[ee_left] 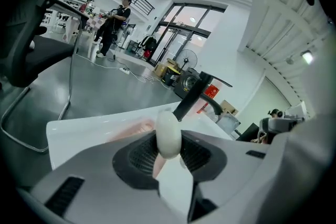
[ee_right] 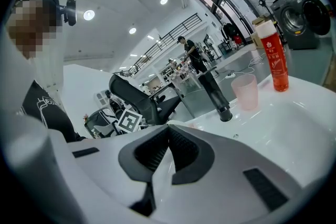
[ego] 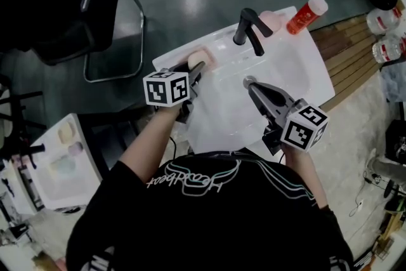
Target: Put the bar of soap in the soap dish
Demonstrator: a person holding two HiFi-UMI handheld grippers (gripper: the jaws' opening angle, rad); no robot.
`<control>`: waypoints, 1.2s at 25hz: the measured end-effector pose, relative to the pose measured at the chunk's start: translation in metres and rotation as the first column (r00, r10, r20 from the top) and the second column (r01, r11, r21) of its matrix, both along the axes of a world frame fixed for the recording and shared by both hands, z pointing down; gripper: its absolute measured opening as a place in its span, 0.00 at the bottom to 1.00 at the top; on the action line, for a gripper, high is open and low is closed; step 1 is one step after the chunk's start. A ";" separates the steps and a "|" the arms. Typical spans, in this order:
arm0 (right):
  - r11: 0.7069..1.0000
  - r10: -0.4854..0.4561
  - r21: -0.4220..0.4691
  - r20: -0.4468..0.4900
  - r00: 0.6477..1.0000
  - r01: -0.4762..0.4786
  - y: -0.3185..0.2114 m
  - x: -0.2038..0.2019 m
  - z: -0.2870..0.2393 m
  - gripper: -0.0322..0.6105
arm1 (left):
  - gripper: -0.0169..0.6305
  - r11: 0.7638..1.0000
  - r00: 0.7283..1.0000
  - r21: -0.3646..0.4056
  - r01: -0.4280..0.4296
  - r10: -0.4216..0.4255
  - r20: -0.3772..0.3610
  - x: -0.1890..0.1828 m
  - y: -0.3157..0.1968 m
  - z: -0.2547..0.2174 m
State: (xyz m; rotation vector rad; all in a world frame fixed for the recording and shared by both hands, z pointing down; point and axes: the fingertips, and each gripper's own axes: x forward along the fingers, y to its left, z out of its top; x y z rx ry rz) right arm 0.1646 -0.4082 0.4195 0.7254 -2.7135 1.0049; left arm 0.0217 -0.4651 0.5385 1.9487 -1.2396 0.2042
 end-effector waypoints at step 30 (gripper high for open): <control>0.998 -0.038 -0.043 -0.001 0.999 0.038 0.002 -0.015 0.015 0.09 | 0.44 1.000 0.979 0.006 0.008 -0.009 0.203 -0.031 0.001 0.017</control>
